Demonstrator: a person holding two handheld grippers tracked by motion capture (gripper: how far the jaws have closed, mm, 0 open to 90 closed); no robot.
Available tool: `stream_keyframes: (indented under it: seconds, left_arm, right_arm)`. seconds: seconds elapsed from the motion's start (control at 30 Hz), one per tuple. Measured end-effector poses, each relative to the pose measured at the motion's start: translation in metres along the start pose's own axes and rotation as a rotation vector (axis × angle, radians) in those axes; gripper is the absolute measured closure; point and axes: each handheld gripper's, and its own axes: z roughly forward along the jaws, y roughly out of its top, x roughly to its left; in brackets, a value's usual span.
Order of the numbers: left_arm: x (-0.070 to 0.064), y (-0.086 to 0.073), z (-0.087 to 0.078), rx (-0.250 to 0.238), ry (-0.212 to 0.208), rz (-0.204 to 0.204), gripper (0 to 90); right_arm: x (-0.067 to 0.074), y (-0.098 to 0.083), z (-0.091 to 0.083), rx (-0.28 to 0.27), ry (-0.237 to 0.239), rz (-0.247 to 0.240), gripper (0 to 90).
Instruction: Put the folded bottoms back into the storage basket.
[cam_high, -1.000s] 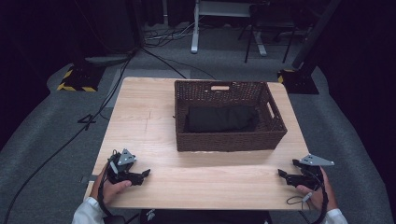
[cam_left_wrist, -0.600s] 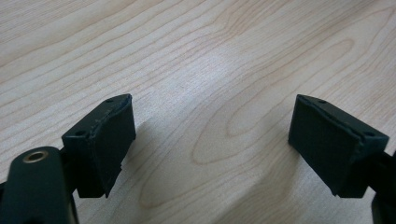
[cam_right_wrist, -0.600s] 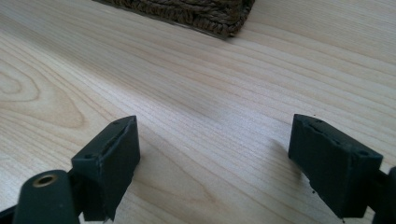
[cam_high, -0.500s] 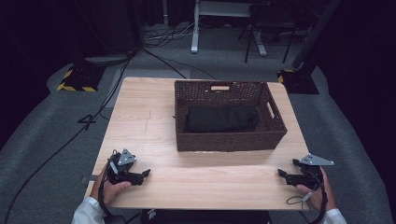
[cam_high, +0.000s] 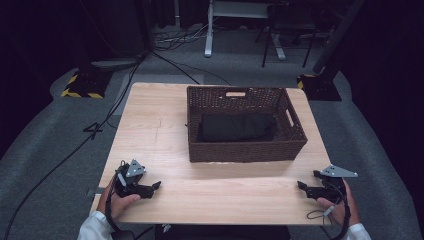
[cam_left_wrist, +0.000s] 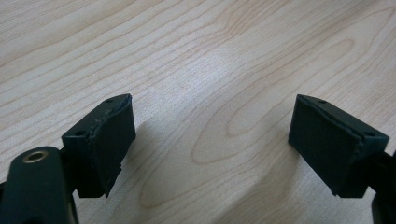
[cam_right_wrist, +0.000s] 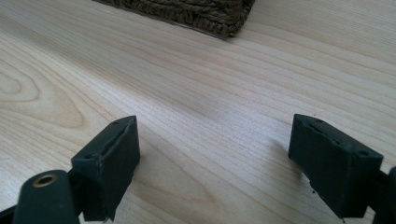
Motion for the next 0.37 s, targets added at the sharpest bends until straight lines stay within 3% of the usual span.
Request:
stream_keyframes:
  seconds: [0.37]
  left_arm:
    - [-0.0001,0.0003,0.0006,-0.003,0.001,-0.004,15.0]
  right_arm:
    - [-0.0001,-0.0003,-0.0003,0.000,-0.002,-0.001,17.0]
